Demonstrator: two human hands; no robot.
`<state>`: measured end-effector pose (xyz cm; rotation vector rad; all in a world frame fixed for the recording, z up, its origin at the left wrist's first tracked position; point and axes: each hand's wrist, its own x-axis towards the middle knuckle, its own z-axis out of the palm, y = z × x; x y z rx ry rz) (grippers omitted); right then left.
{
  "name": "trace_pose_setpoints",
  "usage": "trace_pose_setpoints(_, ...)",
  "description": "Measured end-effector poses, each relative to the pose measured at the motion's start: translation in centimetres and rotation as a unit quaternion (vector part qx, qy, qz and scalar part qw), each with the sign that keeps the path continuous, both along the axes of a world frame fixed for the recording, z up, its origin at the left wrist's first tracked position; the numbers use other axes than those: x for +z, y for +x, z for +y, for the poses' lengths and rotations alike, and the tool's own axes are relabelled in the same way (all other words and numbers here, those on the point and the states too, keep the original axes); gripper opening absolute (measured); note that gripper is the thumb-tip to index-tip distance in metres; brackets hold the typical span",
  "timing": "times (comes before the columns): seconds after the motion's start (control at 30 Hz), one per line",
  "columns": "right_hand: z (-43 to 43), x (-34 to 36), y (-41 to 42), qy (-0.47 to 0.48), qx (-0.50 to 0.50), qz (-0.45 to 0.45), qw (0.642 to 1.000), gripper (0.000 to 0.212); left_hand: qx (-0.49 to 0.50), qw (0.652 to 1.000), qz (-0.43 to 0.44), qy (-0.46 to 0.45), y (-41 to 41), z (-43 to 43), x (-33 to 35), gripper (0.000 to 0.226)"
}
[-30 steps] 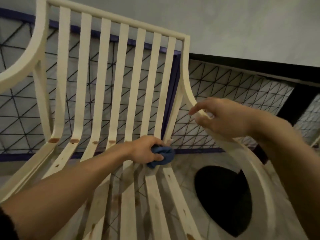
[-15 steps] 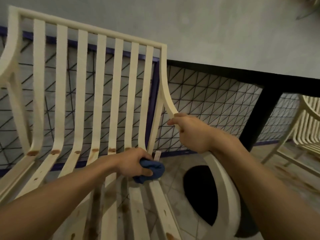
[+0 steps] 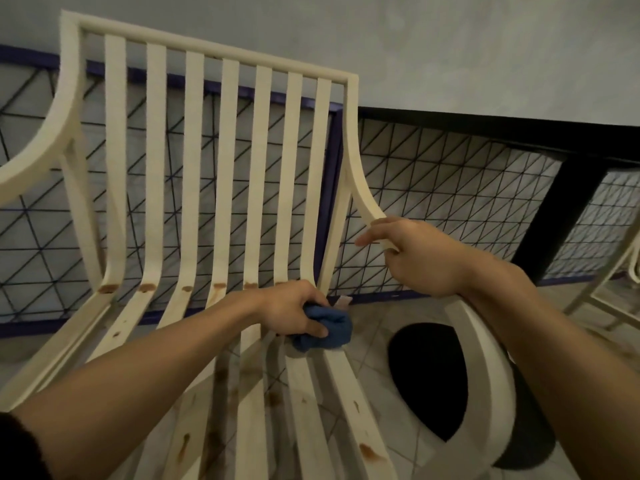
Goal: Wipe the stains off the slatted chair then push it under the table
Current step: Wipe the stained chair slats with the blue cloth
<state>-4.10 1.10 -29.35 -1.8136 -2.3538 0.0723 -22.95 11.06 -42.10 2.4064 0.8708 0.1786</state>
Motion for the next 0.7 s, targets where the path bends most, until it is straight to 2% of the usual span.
trace_pose_setpoints(0.1, 0.0, 0.0, 0.2, -0.009, -0.008, 0.020, 1.000, 0.062, 0.055, 0.997, 0.002, 0.046, 0.3, 0.7, -0.6, 0.016)
trace_pose_setpoints(0.2, 0.2, -0.3, 0.2, 0.008, -0.008, 0.012, 1.000, 0.065, 0.043, 0.997, -0.002, 0.059, 0.6, 0.9, -0.8, 0.018)
trace_pose_setpoints(0.37, 0.0, -0.3, -0.1, -0.022, -0.041, 0.029, 0.999, 0.068, -0.017, 0.997, 0.016, -0.072, 0.6, 0.3, 0.4, 0.017)
trace_pose_setpoints(0.43, -0.1, 0.0, -0.2, -0.041, -0.051, 0.046, 0.997, 0.068, 0.024, 0.997, -0.003, -0.079, 0.5, 0.1, 0.2, 0.019)
trace_pose_setpoints(0.5, -0.2, 0.4, -0.3, -0.063, -0.060, 0.060, 0.994, 0.065, 0.087, 0.993, -0.040, -0.063, 0.5, -1.0, -0.4, 0.011)
trace_pose_setpoints(0.57, -0.2, 0.3, -0.2, -0.075, -0.068, 0.072, 0.992, 0.067, 0.143, 0.982, -0.084, -0.085, 0.8, -3.0, -0.8, 0.007)
trace_pose_setpoints(0.63, -0.1, 0.2, -0.1, -0.070, -0.056, 0.093, 0.992, 0.066, 0.163, 0.977, -0.109, -0.085, 1.1, -4.8, -0.7, 0.018)
trace_pose_setpoints(0.7, -0.1, 0.1, 0.1, -0.064, -0.052, 0.112, 0.990, 0.067, 0.151, 0.981, -0.087, -0.085, 1.2, -6.1, -0.5, 0.024)
